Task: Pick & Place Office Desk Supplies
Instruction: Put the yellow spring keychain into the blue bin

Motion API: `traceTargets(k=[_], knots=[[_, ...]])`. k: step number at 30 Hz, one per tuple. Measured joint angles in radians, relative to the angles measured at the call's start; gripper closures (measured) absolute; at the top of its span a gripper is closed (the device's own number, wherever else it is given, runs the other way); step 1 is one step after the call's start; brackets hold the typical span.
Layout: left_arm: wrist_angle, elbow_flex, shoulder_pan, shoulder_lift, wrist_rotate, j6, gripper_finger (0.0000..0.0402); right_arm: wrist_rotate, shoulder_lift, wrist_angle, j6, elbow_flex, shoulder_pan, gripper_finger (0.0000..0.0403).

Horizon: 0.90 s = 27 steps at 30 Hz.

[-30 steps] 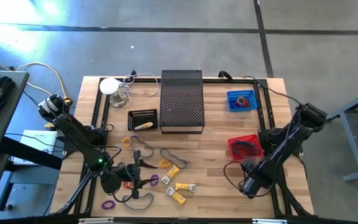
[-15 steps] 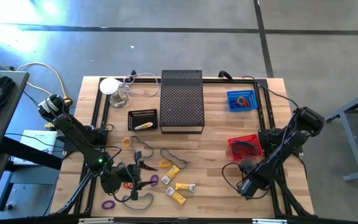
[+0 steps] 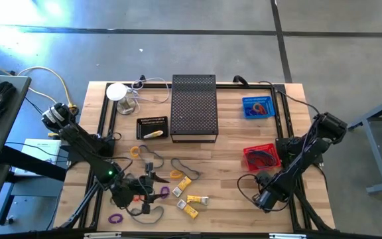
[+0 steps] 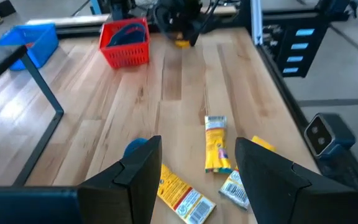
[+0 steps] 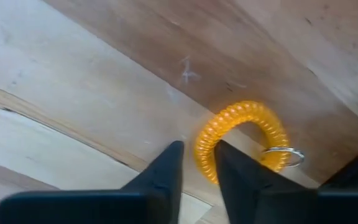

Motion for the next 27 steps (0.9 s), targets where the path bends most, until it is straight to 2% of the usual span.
traceTargets(k=[4,11,14,18,23,27], knots=[[0.032,0.0,0.006,0.056,0.0,-0.002,0.0203,0.051,0.0,-0.011,-0.001,0.0,0.001,0.0388],[0.101,0.0,0.006,0.09,0.002,0.072,0.0203,0.075,0.007,-0.021,0.043,0.05,0.011,0.0395],[0.099,0.0,-0.004,0.09,0.0,0.045,0.0203,0.174,0.012,-0.077,0.027,0.129,0.017,0.0397],[0.086,0.0,-0.04,0.089,0.001,-0.001,0.0203,0.311,0.009,-0.175,-0.072,0.27,0.014,0.0397],[0.094,0.0,-0.068,0.09,-0.008,0.01,0.0203,0.623,0.007,-0.315,-0.298,0.456,-0.028,0.0398],[0.096,0.0,-0.061,0.09,-0.011,0.035,0.0203,0.837,-0.004,-0.529,-0.333,0.55,-0.101,0.0398]])
